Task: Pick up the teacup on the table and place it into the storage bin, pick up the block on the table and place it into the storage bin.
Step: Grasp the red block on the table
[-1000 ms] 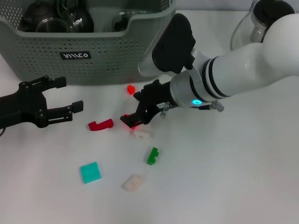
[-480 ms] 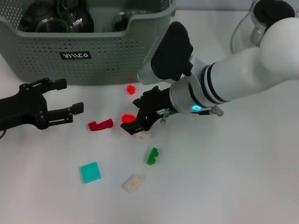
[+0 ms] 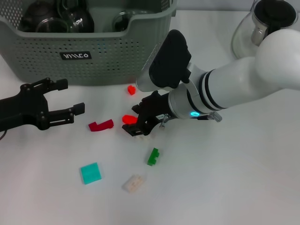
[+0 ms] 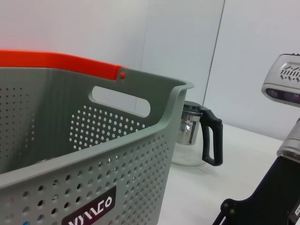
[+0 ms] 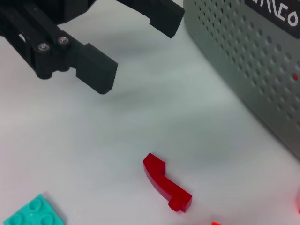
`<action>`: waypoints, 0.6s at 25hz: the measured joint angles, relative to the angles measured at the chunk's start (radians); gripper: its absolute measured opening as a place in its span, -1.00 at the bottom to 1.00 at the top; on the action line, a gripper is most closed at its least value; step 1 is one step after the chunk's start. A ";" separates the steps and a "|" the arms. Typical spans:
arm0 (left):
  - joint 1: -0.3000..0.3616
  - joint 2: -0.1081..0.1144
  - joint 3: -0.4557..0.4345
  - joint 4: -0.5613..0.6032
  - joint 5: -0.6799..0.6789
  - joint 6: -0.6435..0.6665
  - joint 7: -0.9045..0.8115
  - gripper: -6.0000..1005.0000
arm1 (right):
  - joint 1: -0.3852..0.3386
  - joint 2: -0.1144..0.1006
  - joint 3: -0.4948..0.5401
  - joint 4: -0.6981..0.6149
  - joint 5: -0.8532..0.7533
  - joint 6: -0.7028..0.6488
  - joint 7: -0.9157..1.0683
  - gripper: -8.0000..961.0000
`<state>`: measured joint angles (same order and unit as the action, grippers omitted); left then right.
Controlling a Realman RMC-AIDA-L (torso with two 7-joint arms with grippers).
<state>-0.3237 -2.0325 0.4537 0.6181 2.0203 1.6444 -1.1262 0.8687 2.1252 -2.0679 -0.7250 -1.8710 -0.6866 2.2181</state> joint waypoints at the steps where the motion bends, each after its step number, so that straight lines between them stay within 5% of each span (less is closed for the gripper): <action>1: 0.000 0.000 0.000 0.000 0.000 0.000 0.000 0.74 | 0.000 0.000 -0.001 0.000 0.001 0.003 0.000 0.45; 4: 0.001 0.000 -0.001 0.000 0.000 0.000 0.001 0.74 | 0.001 0.000 -0.011 0.007 0.011 0.017 0.000 0.26; 15: 0.000 0.000 -0.003 0.000 0.000 -0.001 0.001 0.74 | 0.032 -0.001 -0.040 0.048 0.051 0.028 0.001 0.25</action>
<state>-0.3240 -2.0325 0.4511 0.6181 2.0203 1.6434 -1.1257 0.9005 2.1245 -2.1077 -0.6769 -1.8196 -0.6587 2.2186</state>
